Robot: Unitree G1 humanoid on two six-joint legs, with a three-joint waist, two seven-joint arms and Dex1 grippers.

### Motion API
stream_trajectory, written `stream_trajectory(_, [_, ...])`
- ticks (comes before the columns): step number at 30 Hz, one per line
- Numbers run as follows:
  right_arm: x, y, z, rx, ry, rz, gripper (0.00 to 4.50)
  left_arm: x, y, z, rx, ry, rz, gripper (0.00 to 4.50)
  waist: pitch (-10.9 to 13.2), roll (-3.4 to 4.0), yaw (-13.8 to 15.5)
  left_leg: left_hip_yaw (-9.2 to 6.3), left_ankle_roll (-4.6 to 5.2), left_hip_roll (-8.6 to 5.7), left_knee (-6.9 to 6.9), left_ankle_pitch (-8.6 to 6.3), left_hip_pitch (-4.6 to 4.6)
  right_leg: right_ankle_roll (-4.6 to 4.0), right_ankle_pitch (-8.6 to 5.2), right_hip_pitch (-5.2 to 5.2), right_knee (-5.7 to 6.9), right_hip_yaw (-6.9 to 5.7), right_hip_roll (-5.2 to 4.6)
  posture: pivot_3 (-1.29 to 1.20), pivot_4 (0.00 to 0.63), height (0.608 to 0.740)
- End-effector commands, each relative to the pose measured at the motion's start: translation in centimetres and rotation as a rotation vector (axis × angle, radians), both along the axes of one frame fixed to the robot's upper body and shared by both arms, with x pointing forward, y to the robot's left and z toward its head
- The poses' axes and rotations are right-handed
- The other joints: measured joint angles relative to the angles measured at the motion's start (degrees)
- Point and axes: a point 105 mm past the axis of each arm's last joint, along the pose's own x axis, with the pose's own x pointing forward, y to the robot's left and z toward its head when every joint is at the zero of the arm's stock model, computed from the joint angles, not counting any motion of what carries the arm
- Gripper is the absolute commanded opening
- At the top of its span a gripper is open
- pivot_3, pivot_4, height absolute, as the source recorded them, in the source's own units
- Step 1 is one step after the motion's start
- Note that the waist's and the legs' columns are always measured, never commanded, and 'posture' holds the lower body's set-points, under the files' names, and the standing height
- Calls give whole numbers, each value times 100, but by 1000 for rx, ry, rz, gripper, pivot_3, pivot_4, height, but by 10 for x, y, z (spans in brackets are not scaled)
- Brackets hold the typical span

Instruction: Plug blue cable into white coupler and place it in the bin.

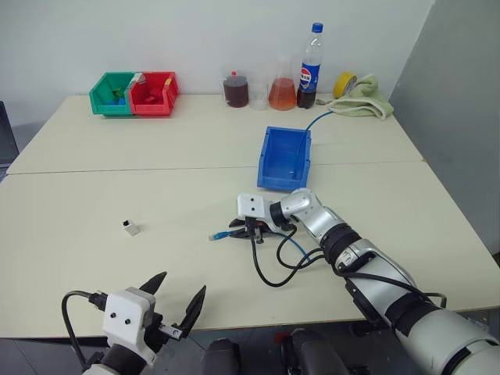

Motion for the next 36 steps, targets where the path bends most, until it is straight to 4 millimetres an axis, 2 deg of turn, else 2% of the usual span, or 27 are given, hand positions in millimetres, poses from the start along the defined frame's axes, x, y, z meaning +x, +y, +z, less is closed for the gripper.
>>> stream_trajectory(1, [2,2,8,25,-20,6,2454,2,-4,13,0,-43,-9,4500,0,0,-1,0,0,0,0,0,1,0,0,0,0,0,0,0,150,740])
stream_trajectory(7, [3,-9,26,91,32,-3,3835,5,-2,16,10,-50,-19,4500,0,0,4,-1,0,0,0,0,0,0,0,1,0,-1,0,0,150,740])
stream_trajectory(9, [3,-20,38,125,46,-12,4380,8,5,21,49,-71,-27,4500,0,0,20,-3,0,-1,0,0,-2,0,0,0,0,-2,0,0,150,740])
stream_trajectory(10, [2,-27,46,151,66,-28,4449,12,12,25,59,-83,-19,4500,0,0,24,-6,0,-1,1,0,-3,0,0,1,0,-5,0,0,150,740])
stream_trajectory(14, [-7,-56,77,230,96,-71,4449,26,31,35,112,-95,-69,4500,0,1,72,-16,0,-2,2,1,-4,0,0,3,1,-14,-1,0,150,740])
stream_trajectory(17, [-14,-71,90,280,125,-113,4449,41,40,42,125,-84,-106,4500,1,2,31,-14,-1,-1,1,1,-2,0,0,4,1,-13,-1,0,150,740])
stream_trajectory(19, [-23,-87,98,335,182,-135,4449,53,32,47,127,-58,-251,4500,0,1,26,-14,-1,-1,1,1,-1,1,0,6,2,-12,-1,0,150,740])
stream_trajectory(21, [-41,-97,103,381,244,-103,4449,66,26,52,120,-30,-384,4500,1,2,56,-19,-1,0,-1,1,-1,0,0,5,2,-19,0,0,150,740])
stream_trajectory(25, [-65,-105,109,453,286,-98,4449,91,24,56,168,-2,-558,4500,2,5,52,-15,-3,-2,0,2,-3,0,0,5,1,-17,0,0,150,740])
stream_trajectory(29, [-83,-108,109,476,303,-97,4449,113,27,49,230,37,-685,4500,3,4,10,-9,-3,-3,-2,1,-4,2,1,3,-1,-11,0,0,150,740])
stream_trajectory(36, [-94,-106,101,473,251,-139,4449,142,29,28,311,140,-880,4500,4,1,39,-17,-3,-3,-1,2,-12,2,0,-2,-2,-23,7,0,150,740])
